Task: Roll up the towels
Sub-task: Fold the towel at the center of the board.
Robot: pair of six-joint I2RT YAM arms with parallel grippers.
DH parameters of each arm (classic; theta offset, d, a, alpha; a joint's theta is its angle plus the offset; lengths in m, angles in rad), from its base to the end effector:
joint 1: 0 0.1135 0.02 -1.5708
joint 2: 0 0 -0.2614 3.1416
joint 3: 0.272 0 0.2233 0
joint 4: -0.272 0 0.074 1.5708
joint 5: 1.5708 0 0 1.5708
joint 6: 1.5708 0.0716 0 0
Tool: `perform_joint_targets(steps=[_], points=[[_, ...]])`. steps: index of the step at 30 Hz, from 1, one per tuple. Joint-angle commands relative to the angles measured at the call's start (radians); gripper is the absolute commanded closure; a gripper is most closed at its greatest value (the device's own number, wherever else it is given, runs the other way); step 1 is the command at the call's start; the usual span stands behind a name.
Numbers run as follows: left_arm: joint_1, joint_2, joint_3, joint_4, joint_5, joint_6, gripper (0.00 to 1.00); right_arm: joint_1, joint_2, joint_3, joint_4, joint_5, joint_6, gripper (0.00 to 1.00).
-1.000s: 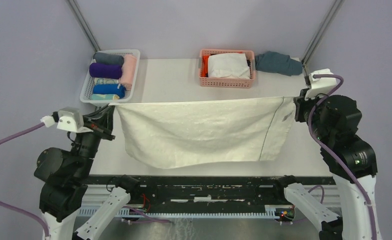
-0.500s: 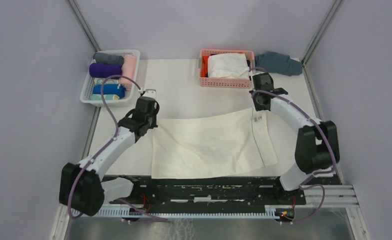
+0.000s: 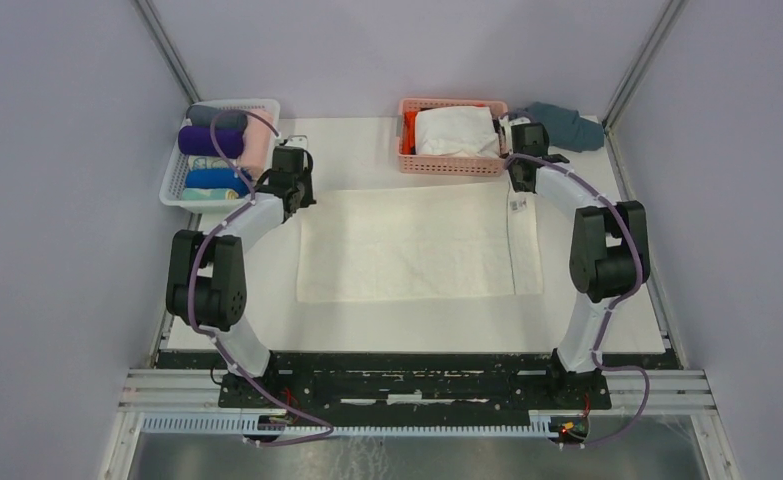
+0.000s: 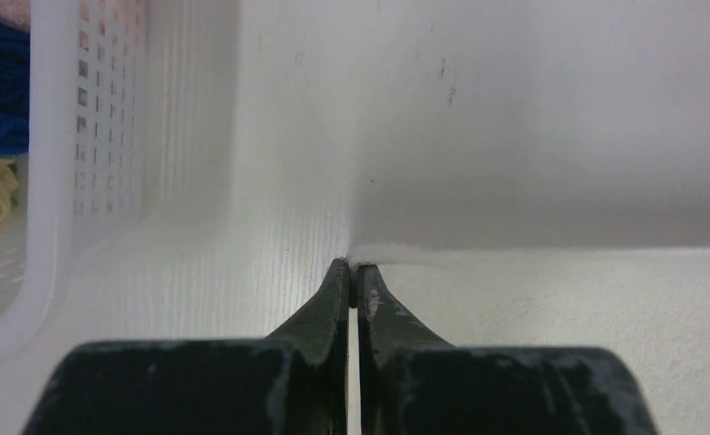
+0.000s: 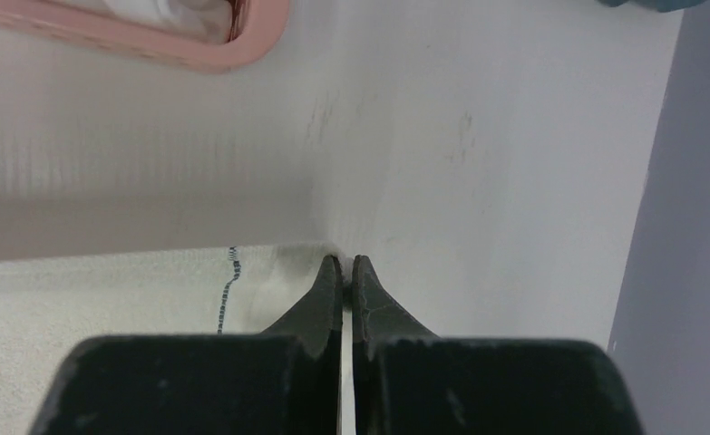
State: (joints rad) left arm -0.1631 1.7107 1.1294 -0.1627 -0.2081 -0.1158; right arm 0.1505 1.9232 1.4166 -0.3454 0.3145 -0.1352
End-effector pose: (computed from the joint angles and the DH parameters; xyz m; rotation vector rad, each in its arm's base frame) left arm 0.3726 -0.0463 0.2068 -0.0508 2.2965 0.0974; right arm 0.4195 0.0412 0.2000 -0.1999 2.3925 -0.3731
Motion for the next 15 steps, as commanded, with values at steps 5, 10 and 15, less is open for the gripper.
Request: perform_joint_targets(steps=[5,10,15], points=[[0.006,-0.038,0.039,0.087,0.033,0.091,0.97,-0.020,-0.015,0.073,0.027,-0.013,-0.010,1.00],[0.006,-0.116,-0.018,0.070,0.002,0.075,0.97,-0.021,-0.076,0.020,-0.021,-0.038,0.032,1.00],[0.006,-0.167,-0.029,-0.036,-0.003,0.023,0.97,-0.021,-0.160,-0.060,-0.078,-0.037,0.090,1.00]])
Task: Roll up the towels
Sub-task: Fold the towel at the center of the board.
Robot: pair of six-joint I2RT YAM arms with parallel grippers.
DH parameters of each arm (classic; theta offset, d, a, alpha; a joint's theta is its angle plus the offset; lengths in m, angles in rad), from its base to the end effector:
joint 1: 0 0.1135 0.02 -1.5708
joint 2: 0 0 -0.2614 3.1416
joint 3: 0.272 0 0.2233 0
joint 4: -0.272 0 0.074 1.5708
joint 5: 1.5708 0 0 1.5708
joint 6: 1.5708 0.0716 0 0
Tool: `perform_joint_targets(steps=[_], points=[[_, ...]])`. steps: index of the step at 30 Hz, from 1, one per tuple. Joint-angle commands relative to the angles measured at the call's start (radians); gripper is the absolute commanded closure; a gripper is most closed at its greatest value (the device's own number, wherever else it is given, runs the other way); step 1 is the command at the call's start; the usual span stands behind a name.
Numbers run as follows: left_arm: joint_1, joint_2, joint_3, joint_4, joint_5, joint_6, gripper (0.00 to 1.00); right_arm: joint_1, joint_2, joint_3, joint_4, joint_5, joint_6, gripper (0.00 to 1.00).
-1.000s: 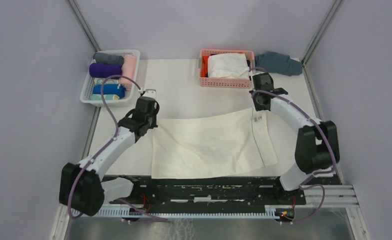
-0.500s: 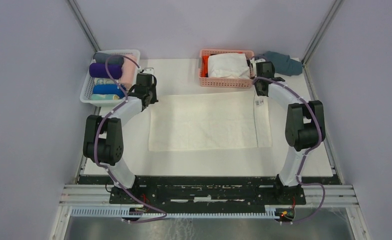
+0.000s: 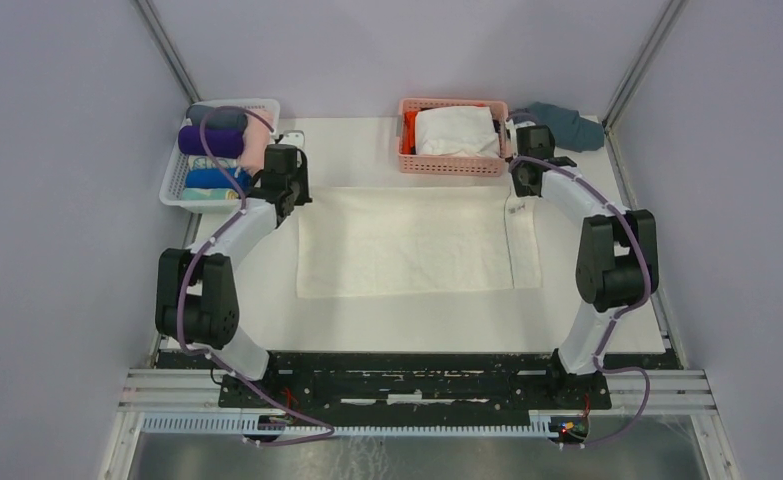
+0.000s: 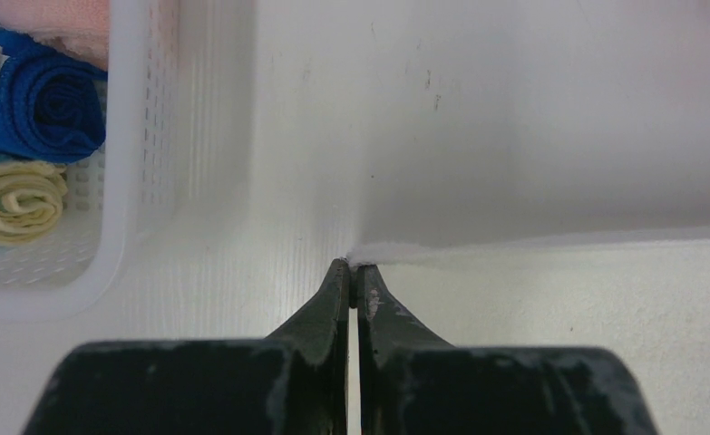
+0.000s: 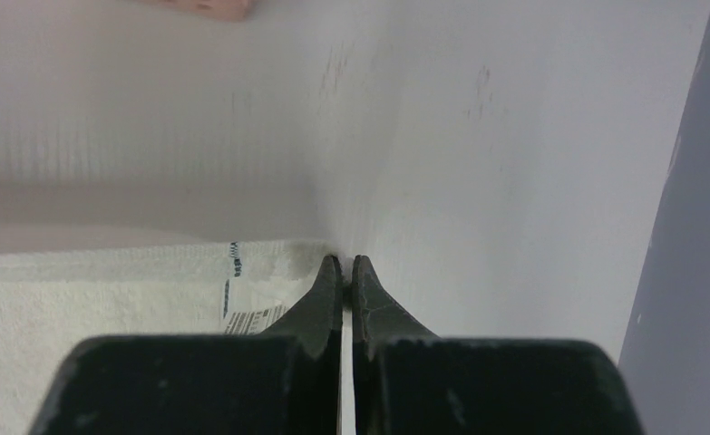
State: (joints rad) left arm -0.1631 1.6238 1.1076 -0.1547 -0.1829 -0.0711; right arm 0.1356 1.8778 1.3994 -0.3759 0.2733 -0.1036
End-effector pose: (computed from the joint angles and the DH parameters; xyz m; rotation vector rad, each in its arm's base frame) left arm 0.3609 -0.0462 0.2308 0.0039 2.2296 0.0772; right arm 0.4103 0.0365 0.2091 -0.1639 2.4016 -0.3161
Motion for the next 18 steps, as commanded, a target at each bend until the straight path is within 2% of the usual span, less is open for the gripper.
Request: perform_joint_targets(steps=[1,10,18], points=[[0.006,-0.094,-0.014,-0.060,-0.029,-0.032,0.97,-0.005,-0.134,-0.058,-0.059,0.004,0.069,1.00],[0.006,-0.216,-0.126,-0.133,-0.005,-0.134,0.97,-0.005,-0.300,-0.177,-0.173,0.018,0.188,1.00],[0.006,-0.296,-0.181,-0.223,0.011,-0.183,0.97,-0.005,-0.425,-0.257,-0.277,0.120,0.332,1.00]])
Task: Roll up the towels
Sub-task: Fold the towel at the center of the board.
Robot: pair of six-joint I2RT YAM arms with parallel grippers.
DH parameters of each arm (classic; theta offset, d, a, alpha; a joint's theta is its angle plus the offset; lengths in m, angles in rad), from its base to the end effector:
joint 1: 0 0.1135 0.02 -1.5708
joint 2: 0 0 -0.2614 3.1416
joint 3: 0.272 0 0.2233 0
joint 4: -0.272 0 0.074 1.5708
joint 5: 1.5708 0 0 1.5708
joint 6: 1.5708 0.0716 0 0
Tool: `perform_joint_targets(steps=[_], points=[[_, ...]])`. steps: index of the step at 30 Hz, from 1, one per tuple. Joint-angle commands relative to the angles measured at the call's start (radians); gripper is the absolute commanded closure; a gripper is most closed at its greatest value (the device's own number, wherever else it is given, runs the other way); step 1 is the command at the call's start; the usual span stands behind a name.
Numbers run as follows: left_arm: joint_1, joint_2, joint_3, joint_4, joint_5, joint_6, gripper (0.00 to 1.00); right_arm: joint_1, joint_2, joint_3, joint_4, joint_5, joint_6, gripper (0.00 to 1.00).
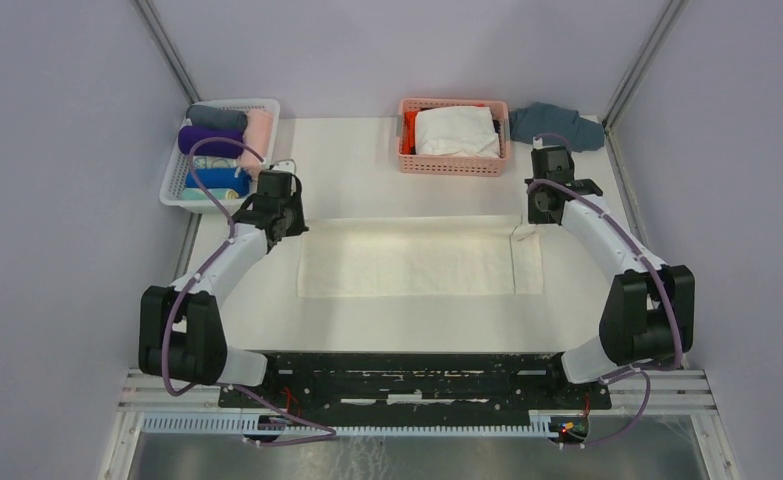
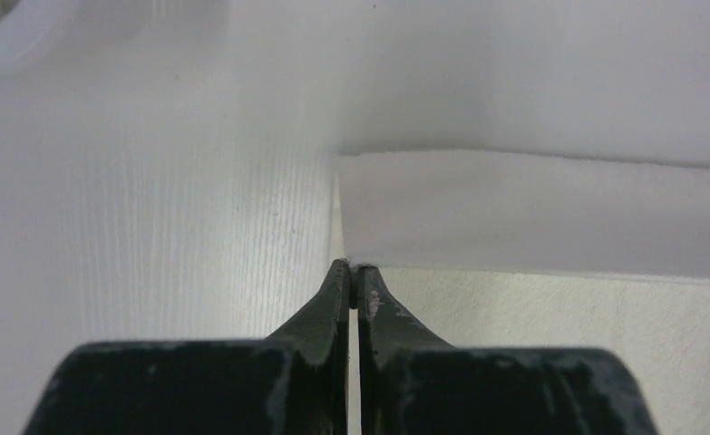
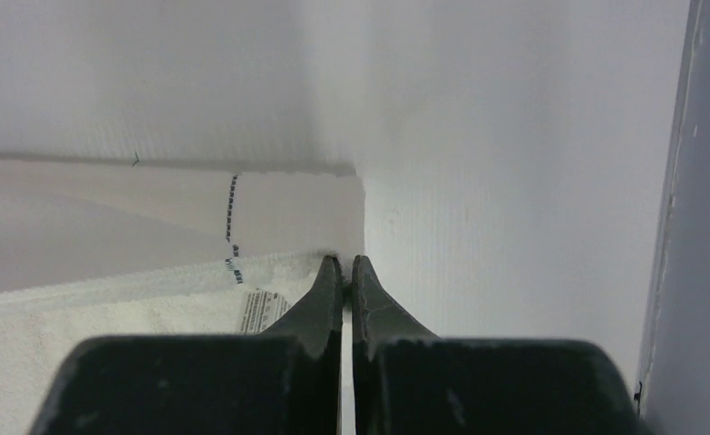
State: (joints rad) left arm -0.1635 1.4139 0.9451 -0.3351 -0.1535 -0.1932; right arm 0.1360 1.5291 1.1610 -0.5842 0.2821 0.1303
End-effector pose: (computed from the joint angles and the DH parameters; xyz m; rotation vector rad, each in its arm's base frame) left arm 0.2964 -0.0378 0.2238 -0.1083 2.3601 0.0097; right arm 0.3140 0.0228 0.2369 0.1056 2.4835 -0.2442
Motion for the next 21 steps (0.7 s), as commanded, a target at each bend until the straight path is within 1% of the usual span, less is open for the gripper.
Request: perform_joint_targets(steps=[1,10,14,21], points=[[0.006,-0.104,-0.025,-0.046,-0.022,-0.065,0.97,-0.006,-0.090,-0.026,-0.075,0.117,0.111,1.00],[0.007,-0.260,-0.124,-0.064,-0.032,-0.123,0.97,-0.006,-0.185,-0.086,-0.113,0.124,0.187,1.00],[0.006,-0.298,-0.156,-0.077,-0.032,-0.152,0.97,-0.006,-0.220,-0.121,-0.114,0.113,0.218,1.00],[0.005,-0.341,-0.223,-0.078,-0.023,-0.209,0.97,-0.006,-0.271,-0.217,-0.095,0.159,0.276,1.00]])
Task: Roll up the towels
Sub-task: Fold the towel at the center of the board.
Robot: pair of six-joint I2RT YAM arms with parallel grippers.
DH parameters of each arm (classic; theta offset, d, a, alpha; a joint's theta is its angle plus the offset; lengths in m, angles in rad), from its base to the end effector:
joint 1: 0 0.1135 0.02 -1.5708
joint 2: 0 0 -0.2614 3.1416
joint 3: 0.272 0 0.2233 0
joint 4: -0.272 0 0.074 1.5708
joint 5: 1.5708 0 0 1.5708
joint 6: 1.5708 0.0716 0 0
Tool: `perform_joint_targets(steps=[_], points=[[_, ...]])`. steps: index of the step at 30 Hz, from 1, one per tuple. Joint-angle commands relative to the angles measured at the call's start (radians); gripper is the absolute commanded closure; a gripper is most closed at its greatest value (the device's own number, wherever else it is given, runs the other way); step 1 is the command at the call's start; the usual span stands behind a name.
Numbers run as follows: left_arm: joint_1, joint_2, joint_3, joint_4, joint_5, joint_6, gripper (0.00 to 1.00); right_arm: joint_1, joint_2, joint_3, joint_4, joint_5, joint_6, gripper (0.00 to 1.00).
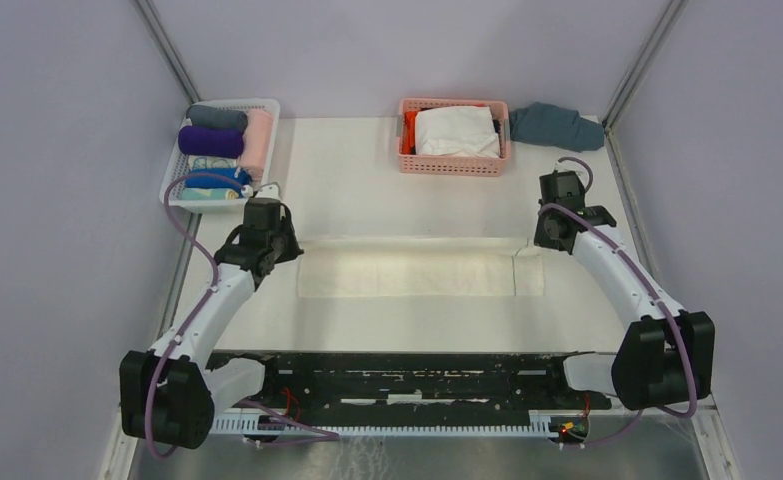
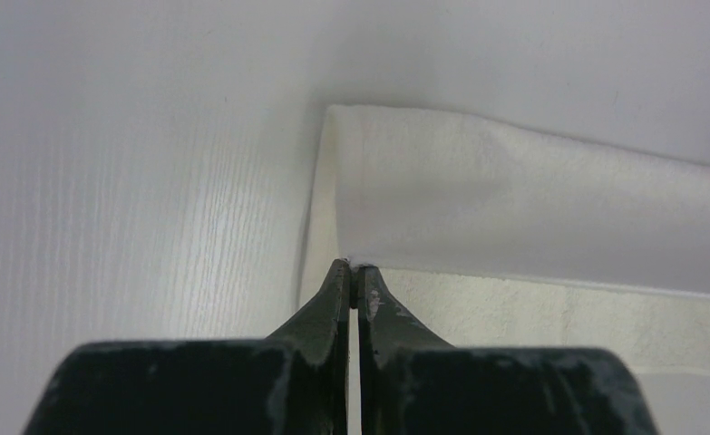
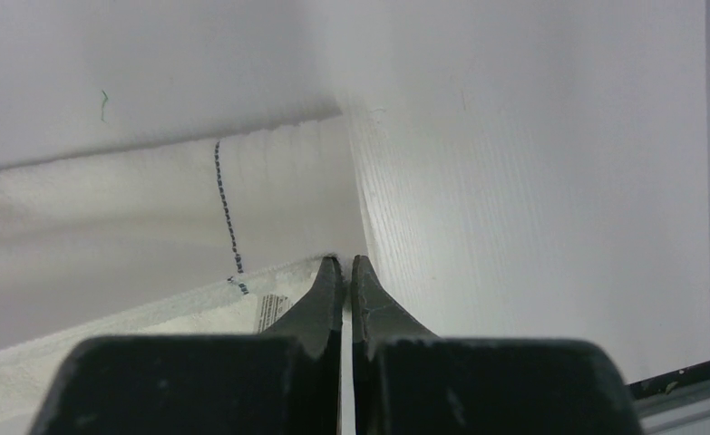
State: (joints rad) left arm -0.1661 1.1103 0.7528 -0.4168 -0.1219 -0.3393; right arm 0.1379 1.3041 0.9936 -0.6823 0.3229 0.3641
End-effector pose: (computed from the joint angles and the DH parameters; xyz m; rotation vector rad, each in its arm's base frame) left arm 0.2283 -0.0294 0.2272 -0.2622 2.3257 -0.1079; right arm 0.2525 0.0121 0.2382 0.4021 2.4683 -0.2096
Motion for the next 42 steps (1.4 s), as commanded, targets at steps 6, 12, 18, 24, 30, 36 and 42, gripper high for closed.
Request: perform_joint_targets(steps=[6,12,18,24,30,36,42], points=[[0.009,-0.045,-0.099,0.011,-0.055,-0.131,0.97,-0.008,-0.056,-0.130,0.042,0.118,0.097,1.00],[0.007,-0.021,-0.162,0.034,-0.022,-0.217,0.97,-0.009,0.007,-0.189,0.089,0.110,0.151,1.00],[0.009,-0.003,-0.205,0.054,-0.003,-0.302,0.97,-0.009,0.039,-0.179,0.079,0.071,0.176,0.96],[0.007,-0.054,-0.235,0.035,-0.017,-0.360,0.72,-0.009,-0.010,-0.202,0.044,0.039,0.195,0.82],[0.008,-0.163,-0.266,-0.025,0.001,-0.435,0.50,-0.009,-0.131,-0.256,0.002,-0.025,0.224,0.65],[0.008,-0.344,-0.268,-0.136,-0.016,-0.506,0.38,-0.009,-0.326,-0.299,-0.067,-0.093,0.234,0.47],[0.006,-0.398,-0.231,-0.139,-0.003,-0.468,0.35,-0.010,-0.474,-0.301,-0.064,-0.136,0.203,0.39]])
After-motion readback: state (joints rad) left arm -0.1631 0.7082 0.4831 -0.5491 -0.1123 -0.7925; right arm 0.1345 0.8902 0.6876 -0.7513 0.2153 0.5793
